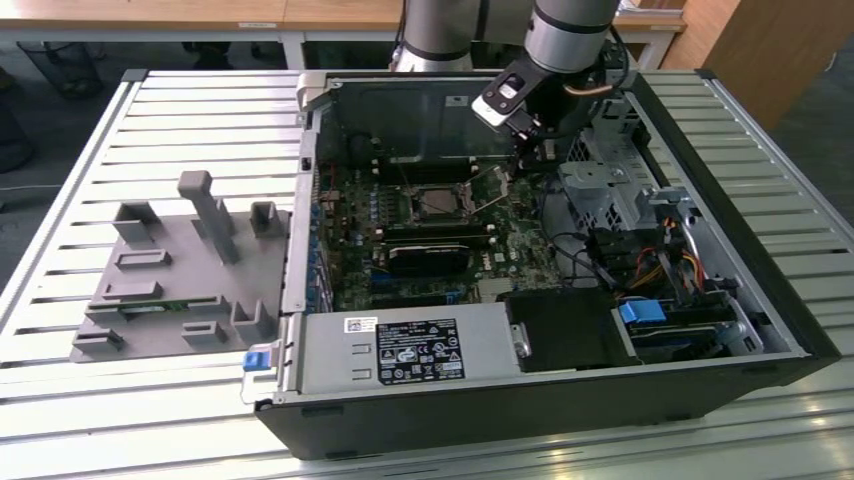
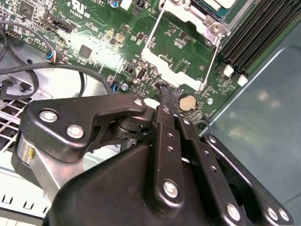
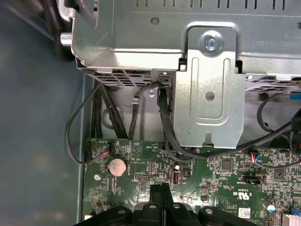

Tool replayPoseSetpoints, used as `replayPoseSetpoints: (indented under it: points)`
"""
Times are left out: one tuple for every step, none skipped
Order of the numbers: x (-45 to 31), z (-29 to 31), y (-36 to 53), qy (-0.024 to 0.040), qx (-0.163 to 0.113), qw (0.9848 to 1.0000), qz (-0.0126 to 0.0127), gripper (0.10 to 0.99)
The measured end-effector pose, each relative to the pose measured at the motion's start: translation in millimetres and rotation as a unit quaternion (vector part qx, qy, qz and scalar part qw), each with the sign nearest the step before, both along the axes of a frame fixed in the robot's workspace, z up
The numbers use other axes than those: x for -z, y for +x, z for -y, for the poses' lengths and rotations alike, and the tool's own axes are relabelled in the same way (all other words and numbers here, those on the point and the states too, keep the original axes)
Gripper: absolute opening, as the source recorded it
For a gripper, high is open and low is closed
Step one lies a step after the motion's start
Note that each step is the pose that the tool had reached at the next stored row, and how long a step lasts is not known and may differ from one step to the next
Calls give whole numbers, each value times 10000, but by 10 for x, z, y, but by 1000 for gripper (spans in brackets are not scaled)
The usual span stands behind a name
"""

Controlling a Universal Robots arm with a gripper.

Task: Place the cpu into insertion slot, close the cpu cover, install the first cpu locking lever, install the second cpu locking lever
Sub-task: 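Close the cpu cover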

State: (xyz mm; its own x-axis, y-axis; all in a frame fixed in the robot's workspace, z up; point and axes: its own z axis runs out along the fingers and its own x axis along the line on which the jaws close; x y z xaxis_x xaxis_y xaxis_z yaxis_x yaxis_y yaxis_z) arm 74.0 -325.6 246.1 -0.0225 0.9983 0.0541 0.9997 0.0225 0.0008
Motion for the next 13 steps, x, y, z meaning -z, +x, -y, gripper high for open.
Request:
replayPoseSetpoints:
  points:
    - [4,0,3,0,0,10000,-5,106]
    - [8,-1,5,-1,0,10000,-10,106]
    - [13,-2,8,0,0,10000,-15,106]
    - [18,-3,11,0,0,10000,-21,106]
    - [22,-4,15,-1,0,10000,-26,106]
    - [27,-5,18,0,0,10000,-32,106]
    - [31,-6,21,0,0,10000,-37,106]
    - [36,-7,24,-1,0,10000,-42,106]
    - [41,-8,26,-1,0,10000,-47,106]
    - [46,-8,29,0,0,10000,-52,106]
    - [51,-9,31,-1,0,10000,-57,106]
    - [56,-10,33,0,0,10000,-62,106]
    - [62,-11,35,-1,0,10000,-66,106]
